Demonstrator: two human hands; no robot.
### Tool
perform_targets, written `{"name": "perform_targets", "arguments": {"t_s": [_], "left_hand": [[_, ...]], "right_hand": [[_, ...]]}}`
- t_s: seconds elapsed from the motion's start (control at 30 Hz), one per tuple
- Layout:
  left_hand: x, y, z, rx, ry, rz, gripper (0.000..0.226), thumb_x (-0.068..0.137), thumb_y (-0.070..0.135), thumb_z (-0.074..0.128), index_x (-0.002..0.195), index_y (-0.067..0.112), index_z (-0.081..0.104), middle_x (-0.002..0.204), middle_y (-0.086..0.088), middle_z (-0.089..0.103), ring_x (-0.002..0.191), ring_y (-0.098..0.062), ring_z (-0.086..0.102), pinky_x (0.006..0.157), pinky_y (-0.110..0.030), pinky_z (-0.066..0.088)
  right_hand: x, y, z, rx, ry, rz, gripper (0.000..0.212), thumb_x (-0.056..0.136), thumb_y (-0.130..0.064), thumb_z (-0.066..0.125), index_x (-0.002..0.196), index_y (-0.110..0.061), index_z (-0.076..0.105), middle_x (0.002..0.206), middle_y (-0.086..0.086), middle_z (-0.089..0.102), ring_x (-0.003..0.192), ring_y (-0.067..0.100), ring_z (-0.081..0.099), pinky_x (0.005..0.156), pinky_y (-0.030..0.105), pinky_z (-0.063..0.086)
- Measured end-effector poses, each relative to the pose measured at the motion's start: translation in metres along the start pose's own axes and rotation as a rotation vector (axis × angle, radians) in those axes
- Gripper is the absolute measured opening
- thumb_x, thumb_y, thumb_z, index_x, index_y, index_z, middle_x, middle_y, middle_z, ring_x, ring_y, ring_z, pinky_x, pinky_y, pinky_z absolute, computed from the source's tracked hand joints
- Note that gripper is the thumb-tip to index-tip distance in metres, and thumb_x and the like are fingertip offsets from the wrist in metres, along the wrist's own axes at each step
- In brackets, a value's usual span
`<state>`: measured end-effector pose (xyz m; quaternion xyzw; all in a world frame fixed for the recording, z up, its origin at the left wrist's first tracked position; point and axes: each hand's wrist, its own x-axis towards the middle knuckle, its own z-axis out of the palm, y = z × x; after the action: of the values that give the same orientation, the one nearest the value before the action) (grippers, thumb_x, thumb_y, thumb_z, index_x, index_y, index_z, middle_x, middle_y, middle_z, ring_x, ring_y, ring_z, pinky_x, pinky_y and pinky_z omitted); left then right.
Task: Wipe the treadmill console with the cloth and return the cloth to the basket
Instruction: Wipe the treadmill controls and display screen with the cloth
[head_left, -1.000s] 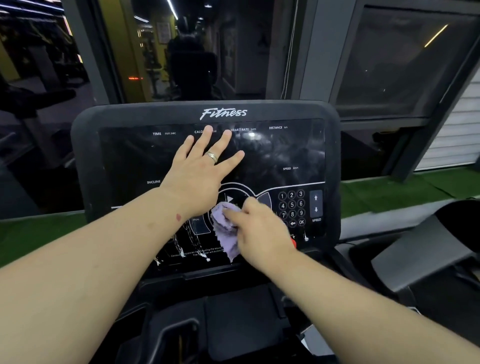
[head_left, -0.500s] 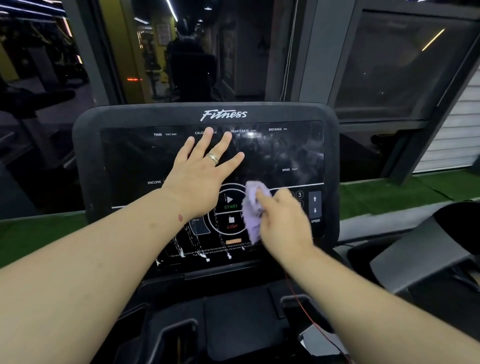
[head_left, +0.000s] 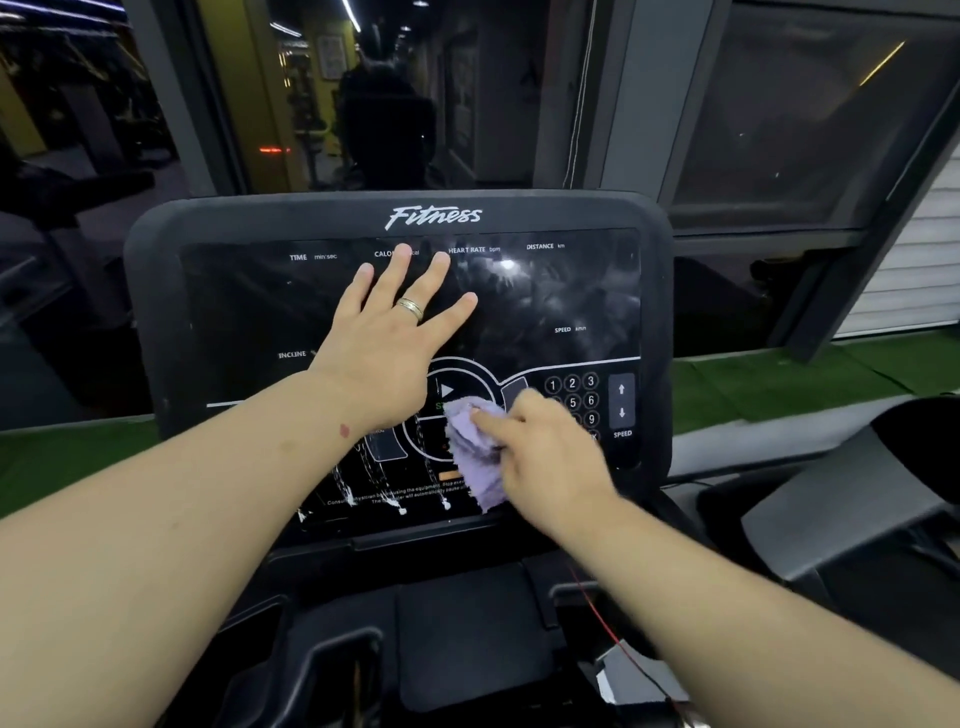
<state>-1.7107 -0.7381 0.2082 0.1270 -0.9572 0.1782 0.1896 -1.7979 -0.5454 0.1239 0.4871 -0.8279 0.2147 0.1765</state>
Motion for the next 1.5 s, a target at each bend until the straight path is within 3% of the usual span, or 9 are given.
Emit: {"name": "perform_targets", "arguments": {"t_s": [0.17, 0.27, 0.4, 0.57, 0.73, 0.93, 1.23, 1.33, 1.5], "left_hand": [[-0.001, 0.013, -0.009, -0.029, -0.073, -0.053, 0.094, 0.091, 0.035, 0.057, 0.160, 0.042, -0.006, 0.167, -0.004, -0.028, 0.151, -0.037, -0.031, 0.123, -0.059, -0.011], [0.001, 0.026, -0.010, -0.050, -0.098, -0.086, 0.095, 0.087, 0.041, 0.055, 0.159, 0.045, -0.006, 0.166, -0.008, -0.031, 0.149, -0.040, -0.033, 0.121, -0.063, -0.011], [0.001, 0.028, -0.009, -0.033, -0.108, -0.094, 0.099, 0.084, 0.045, 0.056, 0.158, 0.046, -0.008, 0.166, -0.009, -0.030, 0.149, -0.041, -0.032, 0.121, -0.064, -0.010], [0.002, 0.039, -0.010, -0.032, -0.118, -0.139, 0.097, 0.085, 0.045, 0.057, 0.159, 0.043, -0.005, 0.165, -0.011, -0.031, 0.149, -0.043, -0.031, 0.120, -0.066, -0.009], [0.002, 0.051, -0.009, -0.026, -0.089, -0.119, 0.092, 0.087, 0.047, 0.060, 0.158, 0.049, 0.001, 0.167, -0.002, -0.028, 0.150, -0.043, -0.027, 0.118, -0.073, -0.002], [0.002, 0.053, -0.006, 0.044, -0.127, -0.091, 0.096, 0.093, 0.048, 0.062, 0.156, 0.051, -0.009, 0.166, 0.001, -0.030, 0.150, -0.040, -0.030, 0.116, -0.076, -0.001], [0.001, 0.054, -0.009, 0.027, -0.153, -0.109, 0.094, 0.094, 0.047, 0.063, 0.156, 0.053, -0.008, 0.166, 0.003, -0.030, 0.151, -0.037, -0.028, 0.118, -0.073, -0.003], [0.003, 0.051, -0.013, -0.034, -0.176, -0.102, 0.089, 0.095, 0.036, 0.061, 0.156, 0.055, -0.001, 0.167, 0.007, -0.028, 0.152, -0.033, -0.028, 0.119, -0.071, -0.005], [-0.003, 0.025, -0.018, -0.060, -0.068, -0.072, 0.091, 0.086, 0.005, 0.058, 0.158, 0.046, 0.020, 0.172, 0.008, -0.003, 0.158, -0.022, -0.007, 0.123, -0.056, 0.007]], "right_hand": [[0.001, 0.053, -0.010, 0.097, 0.286, 0.313, 0.041, 0.080, -0.014, 0.045, 0.105, -0.026, 0.075, 0.088, 0.005, 0.052, 0.077, 0.033, 0.052, 0.057, 0.043, 0.051], [0.000, 0.017, -0.001, 0.092, 0.141, 0.055, 0.043, 0.082, -0.033, 0.036, 0.100, -0.024, 0.074, 0.084, 0.002, 0.044, 0.073, 0.026, 0.045, 0.055, 0.034, 0.046], [0.001, 0.078, -0.023, -0.062, 0.031, -0.184, 0.038, 0.080, -0.023, 0.052, 0.107, -0.035, 0.076, 0.087, 0.001, 0.052, 0.079, 0.031, 0.054, 0.062, 0.034, 0.050], [-0.005, 0.063, -0.012, 0.065, 0.129, 0.195, 0.036, 0.086, -0.015, 0.052, 0.110, -0.029, 0.075, 0.095, 0.002, 0.050, 0.084, 0.024, 0.049, 0.066, 0.033, 0.046], [0.003, 0.044, -0.011, 0.030, -0.121, -0.249, 0.044, 0.069, -0.015, 0.083, 0.109, -0.031, 0.075, 0.089, 0.002, 0.048, 0.078, 0.028, 0.049, 0.055, 0.034, 0.049], [0.007, 0.084, -0.026, 0.056, 0.010, -0.092, 0.035, 0.072, -0.006, 0.073, 0.100, -0.027, 0.079, 0.085, 0.004, 0.048, 0.076, 0.026, 0.045, 0.057, 0.041, 0.053], [-0.004, 0.052, -0.031, 0.029, -0.212, -0.404, 0.032, 0.088, -0.035, 0.063, 0.119, -0.032, 0.071, 0.108, -0.002, 0.047, 0.094, 0.022, 0.043, 0.075, 0.033, 0.050], [0.021, 0.059, -0.032, 0.005, -0.102, -0.396, 0.022, 0.082, -0.023, 0.068, 0.102, -0.024, 0.075, 0.095, 0.004, 0.053, 0.083, 0.029, 0.051, 0.058, 0.039, 0.054], [0.051, 0.032, -0.018, 0.082, 0.157, -0.107, 0.025, 0.085, -0.014, 0.058, 0.106, -0.018, 0.071, 0.095, 0.008, 0.050, 0.079, 0.030, 0.050, 0.060, 0.039, 0.050]]}}
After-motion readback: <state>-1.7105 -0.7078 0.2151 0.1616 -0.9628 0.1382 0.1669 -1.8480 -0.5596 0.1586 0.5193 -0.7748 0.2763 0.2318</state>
